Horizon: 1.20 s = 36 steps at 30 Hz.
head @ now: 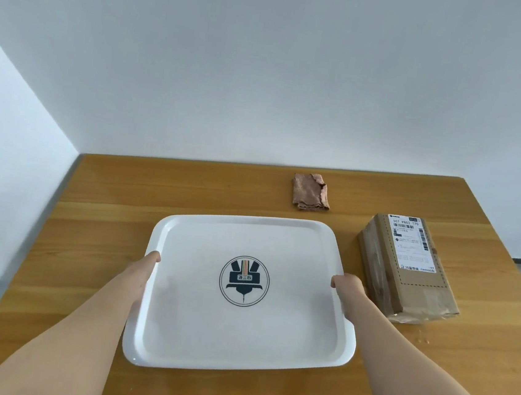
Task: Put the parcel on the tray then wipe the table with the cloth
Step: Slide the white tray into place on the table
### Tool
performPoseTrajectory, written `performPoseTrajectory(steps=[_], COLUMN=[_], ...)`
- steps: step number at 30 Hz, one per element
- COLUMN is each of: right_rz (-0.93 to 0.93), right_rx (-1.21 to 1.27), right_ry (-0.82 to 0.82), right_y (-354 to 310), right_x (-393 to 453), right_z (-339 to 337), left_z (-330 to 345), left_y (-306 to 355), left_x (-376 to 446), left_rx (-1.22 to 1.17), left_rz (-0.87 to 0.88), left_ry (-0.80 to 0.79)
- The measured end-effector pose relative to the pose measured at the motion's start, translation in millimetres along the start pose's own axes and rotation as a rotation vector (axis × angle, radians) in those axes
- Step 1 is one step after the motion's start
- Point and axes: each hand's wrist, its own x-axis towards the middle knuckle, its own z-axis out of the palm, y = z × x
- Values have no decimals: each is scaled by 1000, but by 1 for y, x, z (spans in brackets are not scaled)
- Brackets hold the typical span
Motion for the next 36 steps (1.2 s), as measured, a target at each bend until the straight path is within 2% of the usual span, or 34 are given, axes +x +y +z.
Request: performPoseTrajectory(steps=[8, 15, 28, 36], right_rz=[33, -72, -47, -37], right_rx=[-44, -136, -143, -217], right_ry=[-19, 30, 3, 2], right_y=[5, 3, 1, -6], right_x=[-3, 9, 19, 18], right_z=[-2, 3, 10, 9], left_z=[0, -6, -4, 1], left_y=[-2, -3, 4, 8], left_x=[-3, -1, 19, 17], left_rx=[37, 63, -17, 53], left_rz=[-6, -41, -23, -10], left_ry=[-27, -38, -11, -32])
